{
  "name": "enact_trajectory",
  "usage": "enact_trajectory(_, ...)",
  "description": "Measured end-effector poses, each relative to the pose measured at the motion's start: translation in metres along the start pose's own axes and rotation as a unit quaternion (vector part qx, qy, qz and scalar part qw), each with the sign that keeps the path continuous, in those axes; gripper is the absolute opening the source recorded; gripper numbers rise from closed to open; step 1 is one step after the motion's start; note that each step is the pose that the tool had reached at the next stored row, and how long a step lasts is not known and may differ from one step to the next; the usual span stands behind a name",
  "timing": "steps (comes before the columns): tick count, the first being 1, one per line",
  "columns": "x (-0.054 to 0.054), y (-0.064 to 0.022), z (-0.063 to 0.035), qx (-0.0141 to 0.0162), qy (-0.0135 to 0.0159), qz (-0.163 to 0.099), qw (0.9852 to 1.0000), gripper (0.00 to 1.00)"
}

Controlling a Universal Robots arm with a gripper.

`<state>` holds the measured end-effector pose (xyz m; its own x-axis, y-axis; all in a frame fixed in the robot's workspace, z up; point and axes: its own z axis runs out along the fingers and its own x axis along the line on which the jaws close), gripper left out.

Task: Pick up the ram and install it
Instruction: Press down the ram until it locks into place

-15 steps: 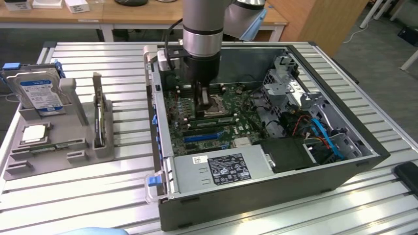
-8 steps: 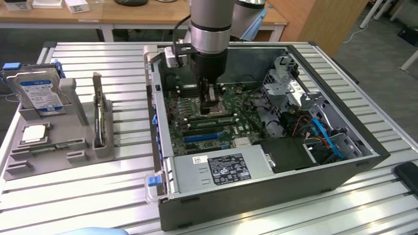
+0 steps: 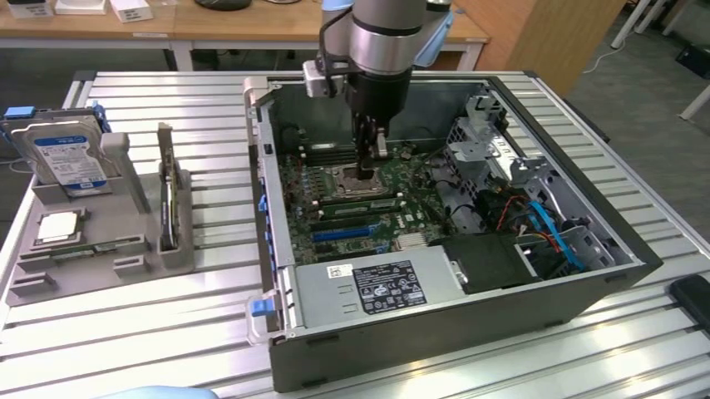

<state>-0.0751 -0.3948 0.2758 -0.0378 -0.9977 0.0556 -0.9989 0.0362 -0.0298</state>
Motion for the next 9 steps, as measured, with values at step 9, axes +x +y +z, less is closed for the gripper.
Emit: enact_trajectory(9, 0.001, -0.0122, -0.0177, -0.0128, -0.0030, -0.001, 0.9999, 0.10)
